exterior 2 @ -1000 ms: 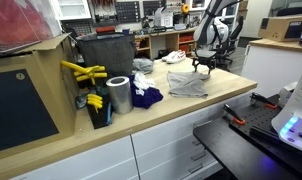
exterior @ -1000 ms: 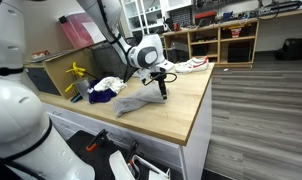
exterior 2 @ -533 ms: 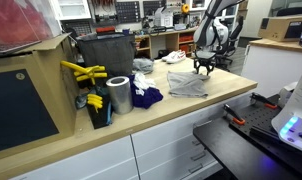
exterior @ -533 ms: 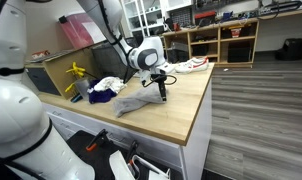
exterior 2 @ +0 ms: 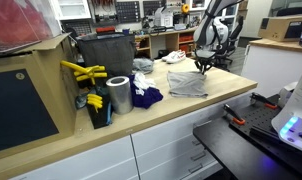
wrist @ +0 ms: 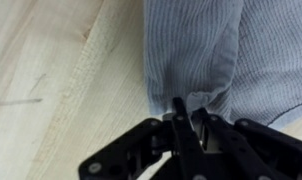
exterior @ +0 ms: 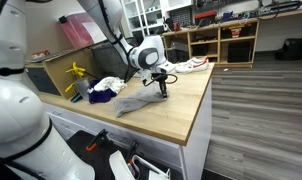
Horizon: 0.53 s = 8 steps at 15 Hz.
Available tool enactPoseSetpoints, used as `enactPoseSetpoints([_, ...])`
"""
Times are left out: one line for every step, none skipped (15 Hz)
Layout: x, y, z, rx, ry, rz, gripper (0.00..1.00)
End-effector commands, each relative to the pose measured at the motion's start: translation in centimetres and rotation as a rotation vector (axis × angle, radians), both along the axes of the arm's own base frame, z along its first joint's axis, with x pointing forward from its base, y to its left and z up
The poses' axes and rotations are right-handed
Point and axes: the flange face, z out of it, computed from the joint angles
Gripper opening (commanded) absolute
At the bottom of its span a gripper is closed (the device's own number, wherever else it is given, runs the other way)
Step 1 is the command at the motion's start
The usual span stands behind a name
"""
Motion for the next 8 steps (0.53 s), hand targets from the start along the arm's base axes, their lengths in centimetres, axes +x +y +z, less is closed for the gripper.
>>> enactPoseSetpoints([0.21, 0.25, 0.77, 0.009, 0.004, -0.017, 0.37])
enactPoseSetpoints([0.19, 0.31, 0.81, 0.009, 0.004, -0.016, 0.40])
enactPoseSetpoints([0.18, 0.34, 0.85, 0.010, 0.003, -0.015, 0.47])
enactPoseSetpoints([0.19, 0.36, 0.90, 0.011, 0.003, -0.015, 0.54])
enactPoseSetpoints([0.25, 0.40, 1.02, 0.012, 0.002, -0.015, 0.62])
enactPoseSetpoints([0.33, 0.51, 1.19, 0.009, -0.001, -0.009, 0.69])
enactPoseSetpoints([0.34, 0.59, 1.28, 0.006, -0.003, -0.006, 0.75])
enactPoseSetpoints([0.32, 0.70, 1.37, 0.009, -0.002, -0.006, 0.84])
